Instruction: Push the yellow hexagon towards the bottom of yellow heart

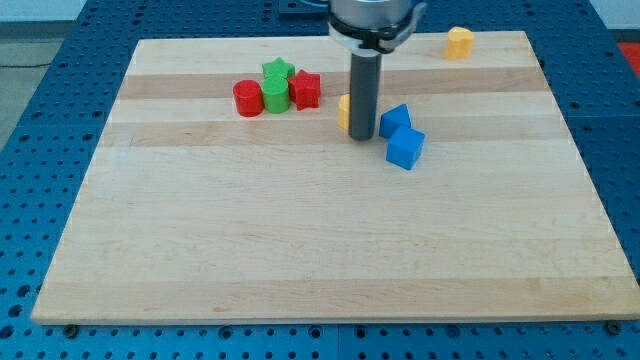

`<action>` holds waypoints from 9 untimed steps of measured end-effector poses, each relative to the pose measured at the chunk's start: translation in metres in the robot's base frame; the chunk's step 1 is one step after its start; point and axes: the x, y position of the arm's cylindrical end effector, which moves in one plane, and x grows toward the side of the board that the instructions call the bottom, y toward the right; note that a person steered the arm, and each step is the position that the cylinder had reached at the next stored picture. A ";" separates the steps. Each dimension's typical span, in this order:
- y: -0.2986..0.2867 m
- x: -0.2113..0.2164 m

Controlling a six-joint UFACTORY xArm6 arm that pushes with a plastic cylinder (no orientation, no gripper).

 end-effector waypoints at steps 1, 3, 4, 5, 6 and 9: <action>-0.027 -0.001; -0.002 -0.036; 0.026 -0.054; 0.021 -0.062; 0.014 -0.073; 0.095 -0.110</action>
